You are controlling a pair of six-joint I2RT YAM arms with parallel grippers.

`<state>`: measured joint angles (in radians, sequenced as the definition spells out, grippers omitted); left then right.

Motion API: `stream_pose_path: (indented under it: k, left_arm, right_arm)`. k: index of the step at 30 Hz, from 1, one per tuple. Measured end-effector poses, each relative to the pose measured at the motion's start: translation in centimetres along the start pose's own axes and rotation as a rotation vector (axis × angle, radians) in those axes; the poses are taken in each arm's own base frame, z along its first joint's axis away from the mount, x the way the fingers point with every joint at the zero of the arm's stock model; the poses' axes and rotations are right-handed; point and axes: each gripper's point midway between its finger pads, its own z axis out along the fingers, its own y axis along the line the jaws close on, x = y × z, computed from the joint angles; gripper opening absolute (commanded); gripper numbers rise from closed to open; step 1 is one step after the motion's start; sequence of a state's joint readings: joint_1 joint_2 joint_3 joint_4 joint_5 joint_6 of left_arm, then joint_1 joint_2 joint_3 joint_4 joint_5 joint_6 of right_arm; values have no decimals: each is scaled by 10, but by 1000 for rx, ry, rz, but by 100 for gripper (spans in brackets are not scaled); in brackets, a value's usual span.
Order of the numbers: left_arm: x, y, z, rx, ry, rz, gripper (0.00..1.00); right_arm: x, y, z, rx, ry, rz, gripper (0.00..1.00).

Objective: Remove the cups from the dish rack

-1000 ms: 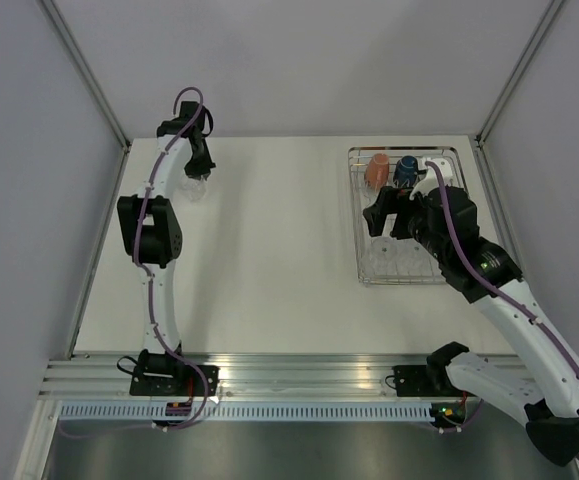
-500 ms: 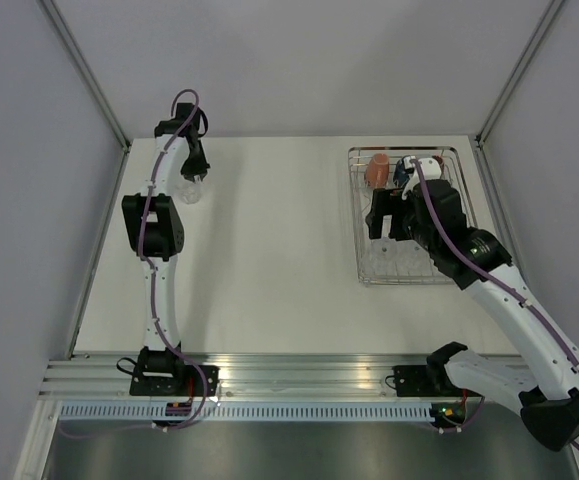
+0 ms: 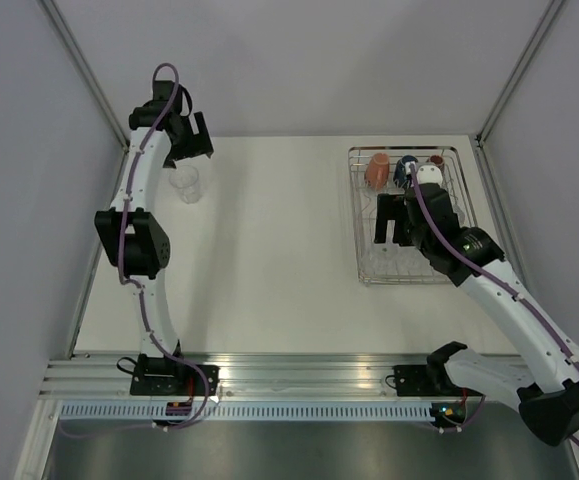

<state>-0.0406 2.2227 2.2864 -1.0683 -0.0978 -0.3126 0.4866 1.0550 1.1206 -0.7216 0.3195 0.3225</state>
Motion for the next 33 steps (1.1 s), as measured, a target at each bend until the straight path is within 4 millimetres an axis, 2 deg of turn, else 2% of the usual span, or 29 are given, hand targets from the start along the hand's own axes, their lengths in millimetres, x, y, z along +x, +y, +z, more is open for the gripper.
stream_pose_path:
  k: [4, 6, 10, 13, 17, 22, 29, 32, 33]
  left_arm:
    - [-19, -6, -77, 78, -138, -20, 99]
    - [-21, -7, -117, 111, -206, -30, 99]
    - [-9, -10, -175, 173, -300, -43, 99]
    - [16, -15, -206, 231, -342, -38, 99]
    - [61, -19, -230, 312, -340, -19, 99]
    - [97, -29, -250, 418, -357, 14, 99]
    - [131, -43, -257, 499, -336, 74, 99]
    - [140, -43, -254, 504, -322, 83, 99]
    - [142, -43, -253, 504, -320, 86, 99]
  right_arm:
    - [16, 0, 8, 5, 44, 1, 98]
    - [24, 2, 16, 8, 76, -4, 98]
    - [39, 5, 34, 17, 143, -21, 98]
    - [53, 6, 47, 36, 197, -39, 98]
    - [66, 5, 61, 59, 246, -56, 98]
    - [75, 6, 71, 64, 266, -61, 94]
    - [102, 3, 90, 92, 336, -80, 90]
    - [110, 1, 92, 99, 356, -85, 83]
    - [111, 1, 93, 99, 357, -84, 76]
